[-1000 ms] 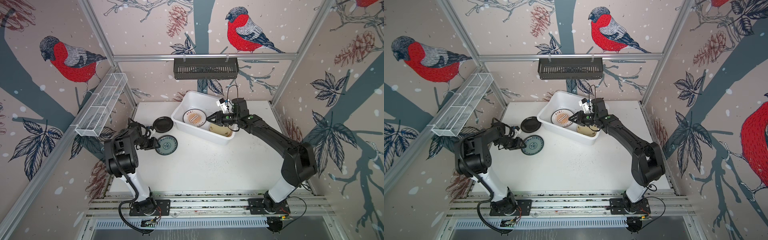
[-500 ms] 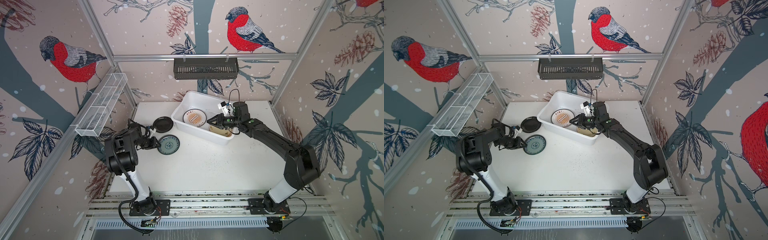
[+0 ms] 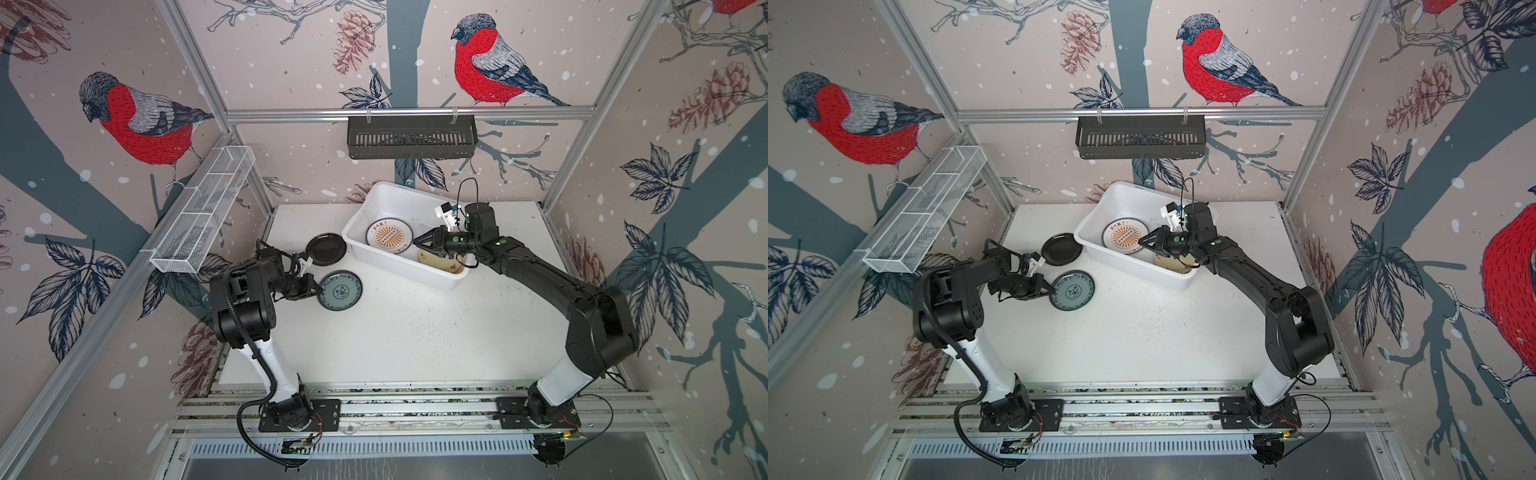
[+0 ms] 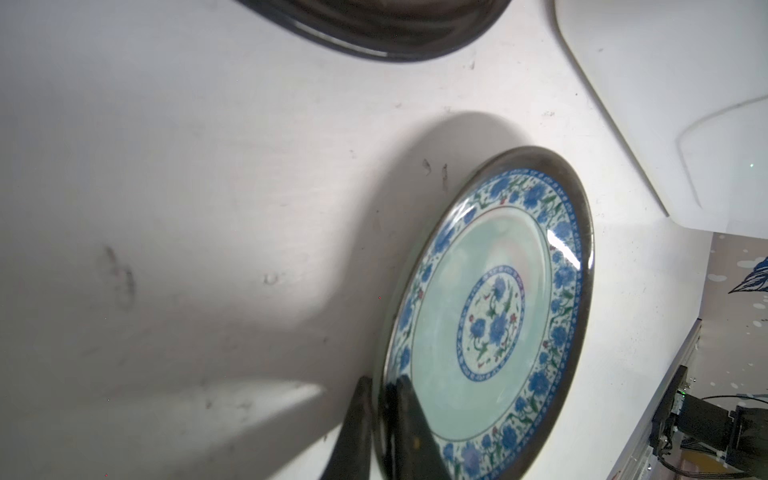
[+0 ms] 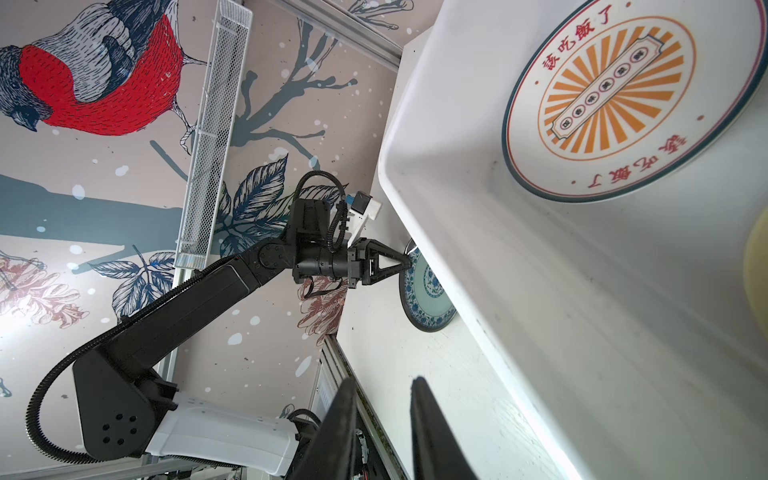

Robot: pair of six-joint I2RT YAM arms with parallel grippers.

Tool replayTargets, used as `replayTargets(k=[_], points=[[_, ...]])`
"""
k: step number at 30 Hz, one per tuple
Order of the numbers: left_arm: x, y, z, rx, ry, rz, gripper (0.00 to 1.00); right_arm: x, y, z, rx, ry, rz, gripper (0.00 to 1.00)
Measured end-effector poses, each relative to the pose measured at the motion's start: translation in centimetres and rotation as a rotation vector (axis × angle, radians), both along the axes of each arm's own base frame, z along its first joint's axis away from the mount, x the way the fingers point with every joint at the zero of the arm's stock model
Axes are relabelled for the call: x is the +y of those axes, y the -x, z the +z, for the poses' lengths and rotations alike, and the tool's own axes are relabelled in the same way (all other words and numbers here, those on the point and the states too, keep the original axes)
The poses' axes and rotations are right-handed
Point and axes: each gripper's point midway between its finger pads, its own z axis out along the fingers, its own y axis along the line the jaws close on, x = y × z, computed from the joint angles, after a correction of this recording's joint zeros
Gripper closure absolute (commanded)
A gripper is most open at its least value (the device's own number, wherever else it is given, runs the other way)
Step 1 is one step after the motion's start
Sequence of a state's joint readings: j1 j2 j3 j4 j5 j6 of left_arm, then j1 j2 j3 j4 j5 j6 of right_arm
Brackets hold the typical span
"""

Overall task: Place the plates into the plastic bin on the countertop
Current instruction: 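Lower the left gripper onto the blue-floral plate edge and grip it, then lift the blue-floral plate upright and carry it over the bin with the left gripper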

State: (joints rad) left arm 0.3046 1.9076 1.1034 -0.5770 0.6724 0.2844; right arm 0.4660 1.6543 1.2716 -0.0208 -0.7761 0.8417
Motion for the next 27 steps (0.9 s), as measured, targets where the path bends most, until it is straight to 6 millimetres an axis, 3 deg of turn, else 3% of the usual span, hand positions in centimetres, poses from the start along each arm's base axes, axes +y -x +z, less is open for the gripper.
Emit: replayTargets(k=[10, 27], points=[[-0.1, 0.1, 0.8, 0.008, 0.011, 0.014, 1.0, 0.1, -0.2, 0.0, 0.012, -0.006, -0.005, 0.74], [0.5, 0.5, 5.1, -0.061, -0.067, -0.002, 1.0, 0.3, -0.5, 0.1, 0.004, -0.01, -0.003, 0.73]])
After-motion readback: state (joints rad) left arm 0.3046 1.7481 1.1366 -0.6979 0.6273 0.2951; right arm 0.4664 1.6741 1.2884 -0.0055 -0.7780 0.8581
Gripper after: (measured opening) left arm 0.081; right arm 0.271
